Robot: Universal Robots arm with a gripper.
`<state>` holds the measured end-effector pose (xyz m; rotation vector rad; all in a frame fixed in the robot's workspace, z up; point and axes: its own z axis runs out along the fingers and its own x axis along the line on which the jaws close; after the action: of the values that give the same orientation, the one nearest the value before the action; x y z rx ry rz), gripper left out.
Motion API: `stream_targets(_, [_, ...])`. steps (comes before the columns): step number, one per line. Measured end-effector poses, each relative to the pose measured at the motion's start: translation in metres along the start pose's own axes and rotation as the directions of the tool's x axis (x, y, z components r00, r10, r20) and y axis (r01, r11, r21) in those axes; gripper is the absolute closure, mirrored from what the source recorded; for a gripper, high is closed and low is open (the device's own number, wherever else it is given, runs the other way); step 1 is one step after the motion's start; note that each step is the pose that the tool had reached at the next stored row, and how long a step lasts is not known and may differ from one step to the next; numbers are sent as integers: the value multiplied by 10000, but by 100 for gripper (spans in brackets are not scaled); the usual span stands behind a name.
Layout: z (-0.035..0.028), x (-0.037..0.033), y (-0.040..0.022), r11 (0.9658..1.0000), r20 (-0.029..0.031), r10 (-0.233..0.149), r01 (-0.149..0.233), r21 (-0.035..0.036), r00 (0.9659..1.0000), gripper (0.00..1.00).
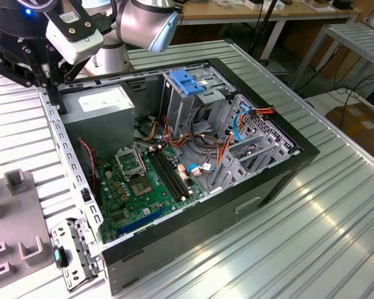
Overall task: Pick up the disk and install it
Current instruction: 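Reach for the disk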
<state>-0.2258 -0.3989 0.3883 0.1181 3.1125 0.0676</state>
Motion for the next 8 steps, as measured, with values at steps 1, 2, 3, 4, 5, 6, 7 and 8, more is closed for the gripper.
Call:
stream_targets(1, [0, 13, -1, 10000, 0, 0, 0, 0, 10000, 89])
stream_targets(2, [1, 25, -2, 10000, 0, 0, 0, 0, 10000, 89])
stream_targets(3, [2, 35, -3, 10000, 0, 0, 0, 0, 10000, 89])
stream_targets(4, [2, 44, -3, 10000, 0, -1, 1, 0, 10000, 89])
stream_targets(5, [3, 63, -5, 10000, 0, -1, 1, 0, 10000, 89])
stream_targets(6, [3, 73, -6, 10000, 0, -1, 1, 0, 10000, 89])
stream_targets(7, [4, 84, -7, 10000, 0, -1, 1, 0, 10000, 89])
stream_targets(8, [4, 94, -7, 10000, 1, -1, 1, 0, 10000, 89])
